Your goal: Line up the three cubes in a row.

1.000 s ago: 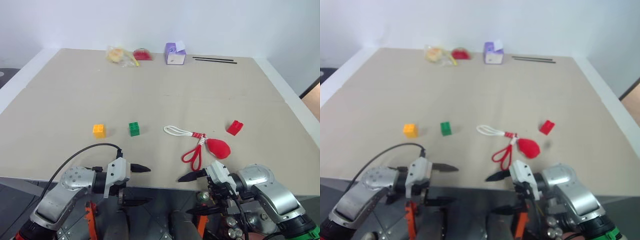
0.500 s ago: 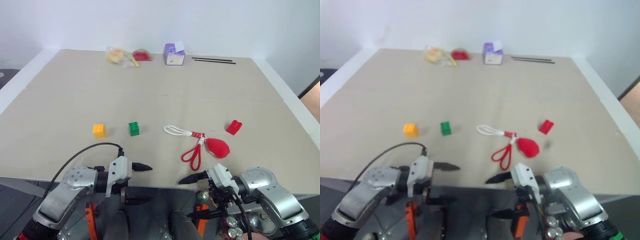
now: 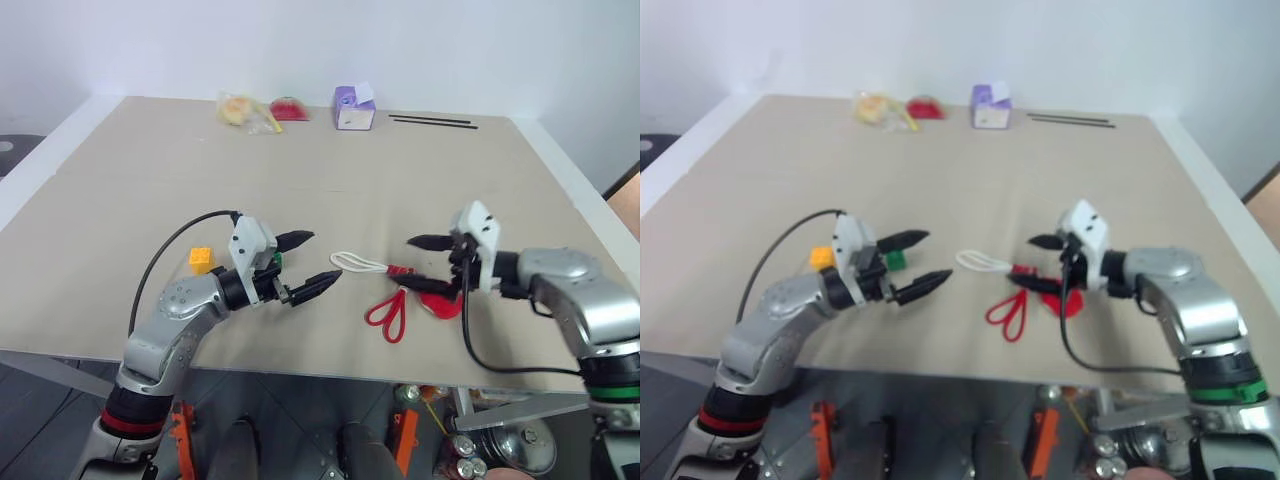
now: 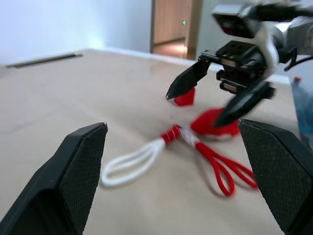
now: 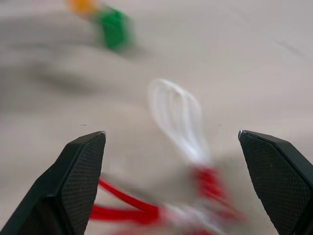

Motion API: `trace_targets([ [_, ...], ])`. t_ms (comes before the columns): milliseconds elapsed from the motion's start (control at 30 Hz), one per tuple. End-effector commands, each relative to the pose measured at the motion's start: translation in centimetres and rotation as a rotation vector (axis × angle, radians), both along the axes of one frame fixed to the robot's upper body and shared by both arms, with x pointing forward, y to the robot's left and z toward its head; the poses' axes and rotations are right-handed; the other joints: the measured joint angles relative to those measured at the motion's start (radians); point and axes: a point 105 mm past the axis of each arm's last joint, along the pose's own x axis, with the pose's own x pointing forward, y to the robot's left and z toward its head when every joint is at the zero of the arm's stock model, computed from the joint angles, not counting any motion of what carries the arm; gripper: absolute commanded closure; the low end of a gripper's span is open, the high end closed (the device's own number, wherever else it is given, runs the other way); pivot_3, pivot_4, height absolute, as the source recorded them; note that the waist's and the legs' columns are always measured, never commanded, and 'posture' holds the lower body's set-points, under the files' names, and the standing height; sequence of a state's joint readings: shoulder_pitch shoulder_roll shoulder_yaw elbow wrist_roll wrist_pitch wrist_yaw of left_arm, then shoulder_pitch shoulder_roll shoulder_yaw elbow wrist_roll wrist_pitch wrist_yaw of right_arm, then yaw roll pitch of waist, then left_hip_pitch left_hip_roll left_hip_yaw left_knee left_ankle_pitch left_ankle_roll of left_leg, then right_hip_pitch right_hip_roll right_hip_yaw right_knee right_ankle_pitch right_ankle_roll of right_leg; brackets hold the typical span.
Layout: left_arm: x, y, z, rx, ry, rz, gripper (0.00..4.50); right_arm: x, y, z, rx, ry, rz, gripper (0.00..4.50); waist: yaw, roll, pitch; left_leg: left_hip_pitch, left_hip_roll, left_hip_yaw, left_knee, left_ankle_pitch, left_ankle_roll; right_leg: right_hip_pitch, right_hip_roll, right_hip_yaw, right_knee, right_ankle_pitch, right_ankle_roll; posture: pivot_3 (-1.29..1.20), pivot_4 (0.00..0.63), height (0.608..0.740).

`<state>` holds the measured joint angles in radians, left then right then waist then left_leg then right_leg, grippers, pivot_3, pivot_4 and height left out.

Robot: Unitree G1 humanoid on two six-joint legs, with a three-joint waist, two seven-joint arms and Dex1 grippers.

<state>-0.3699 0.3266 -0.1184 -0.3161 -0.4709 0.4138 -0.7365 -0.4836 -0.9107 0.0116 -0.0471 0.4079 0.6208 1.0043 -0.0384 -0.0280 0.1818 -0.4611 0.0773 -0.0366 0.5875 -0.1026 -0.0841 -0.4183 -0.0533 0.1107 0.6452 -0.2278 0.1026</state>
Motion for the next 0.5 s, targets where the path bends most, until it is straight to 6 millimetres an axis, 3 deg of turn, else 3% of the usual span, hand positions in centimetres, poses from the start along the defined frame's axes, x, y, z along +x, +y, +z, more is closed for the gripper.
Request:
trace_targets([
  [33,0.0,-0.5,0.9,-0.009,-0.041,-0.012,0.07,-0.1,-2.3,-0.2,-0.095,0.069,-0.077,0.00,0.001,0.000,0.000,0.000,0.000,0.000,-0.001,-0.002,0.001,0.000,0.000,0.000,0.000,-0.001,0.001,0.00,0.150,0.740],
  [133,-0.1,-0.7,0.8,0.012,-0.050,-0.034,0.07,-1.0,-3.7,-1.3,-0.160,0.191,-0.124,0.00,-0.004,0.001,0.000,0.000,0.000,0.000,-0.003,-0.003,0.002,-0.002,0.001,0.000,0.001,-0.003,0.002,0.00,0.150,0.740],
  [367,-0.8,-1.0,0.3,0.053,-0.053,-0.107,0.07,-1.7,-3.4,-2.8,-0.170,0.318,-0.149,0.00,-0.006,0.000,0.000,0.000,0.000,0.000,0.000,-0.004,0.003,0.000,0.001,0.000,0.001,-0.003,0.002,0.00,0.150,0.740],
  [400,-1.0,-1.1,0.3,0.056,-0.057,-0.118,0.00,-1.6,-3.3,-2.8,-0.166,0.319,-0.151,0.52,-0.006,0.000,0.000,0.000,0.000,0.000,0.001,-0.004,0.003,0.000,0.001,0.000,0.001,-0.003,0.001,0.00,0.150,0.740],
  [500,-1.6,-1.3,0.1,0.083,-0.065,-0.162,0.00,-1.6,-3.0,-2.7,-0.146,0.327,-0.147,1.48,-0.007,0.000,0.000,0.000,0.000,0.000,0.004,-0.004,0.003,0.001,0.001,0.001,0.000,-0.003,0.001,0.00,0.150,0.740],
])
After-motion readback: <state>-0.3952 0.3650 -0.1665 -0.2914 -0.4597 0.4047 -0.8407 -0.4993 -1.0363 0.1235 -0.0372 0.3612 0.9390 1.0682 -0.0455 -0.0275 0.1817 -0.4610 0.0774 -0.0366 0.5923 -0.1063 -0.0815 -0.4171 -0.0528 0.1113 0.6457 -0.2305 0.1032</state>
